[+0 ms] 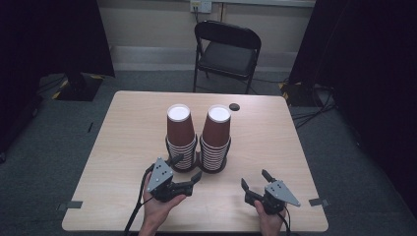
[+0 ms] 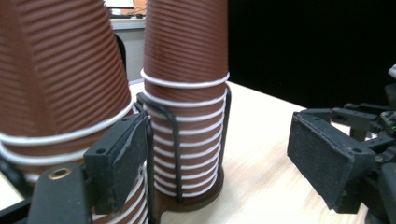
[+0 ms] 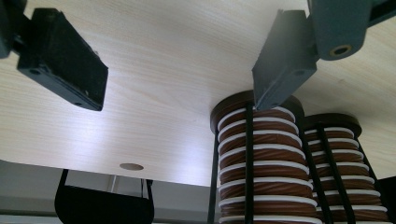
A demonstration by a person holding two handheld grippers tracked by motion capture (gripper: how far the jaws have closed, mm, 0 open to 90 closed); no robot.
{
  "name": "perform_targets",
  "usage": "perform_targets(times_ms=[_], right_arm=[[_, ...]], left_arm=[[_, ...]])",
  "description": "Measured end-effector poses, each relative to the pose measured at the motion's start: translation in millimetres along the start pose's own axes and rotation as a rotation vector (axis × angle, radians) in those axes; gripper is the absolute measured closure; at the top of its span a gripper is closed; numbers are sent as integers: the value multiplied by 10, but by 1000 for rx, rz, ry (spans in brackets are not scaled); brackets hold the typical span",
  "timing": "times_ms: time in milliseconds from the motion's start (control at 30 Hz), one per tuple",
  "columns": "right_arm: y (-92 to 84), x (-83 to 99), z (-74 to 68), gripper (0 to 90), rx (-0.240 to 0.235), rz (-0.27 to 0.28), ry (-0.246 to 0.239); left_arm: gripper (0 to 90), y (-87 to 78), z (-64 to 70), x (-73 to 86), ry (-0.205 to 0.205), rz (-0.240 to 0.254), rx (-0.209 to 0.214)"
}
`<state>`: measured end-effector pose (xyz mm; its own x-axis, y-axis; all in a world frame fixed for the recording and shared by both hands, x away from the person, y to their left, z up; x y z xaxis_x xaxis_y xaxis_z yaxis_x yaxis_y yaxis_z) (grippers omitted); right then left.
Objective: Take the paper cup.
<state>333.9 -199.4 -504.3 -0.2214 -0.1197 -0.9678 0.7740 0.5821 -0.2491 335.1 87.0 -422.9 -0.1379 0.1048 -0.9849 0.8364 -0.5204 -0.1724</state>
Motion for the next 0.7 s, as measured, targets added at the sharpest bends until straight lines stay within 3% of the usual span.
perform_targets(times_ms=[633,700], right_arm=[[-3,0,1,174,-2,4,0],[-3,0,1,174,-3,4,0]], left_arm=[[205,136,34,-310,10,34,-14],[206,139,47,-352,30,33,-29]])
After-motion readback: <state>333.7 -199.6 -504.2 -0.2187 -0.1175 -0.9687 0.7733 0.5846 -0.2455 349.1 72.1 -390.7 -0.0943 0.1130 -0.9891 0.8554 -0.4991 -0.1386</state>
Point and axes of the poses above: each handheld gripper's, and its own axes: y roughly forward along the jaws, x roughly out of its underside, z roughly to its right, the point moved 4 cm from there along y, roughly forward along the jaws, and after that the axes turned 13 degrees about -x, right-handed, at the moved point
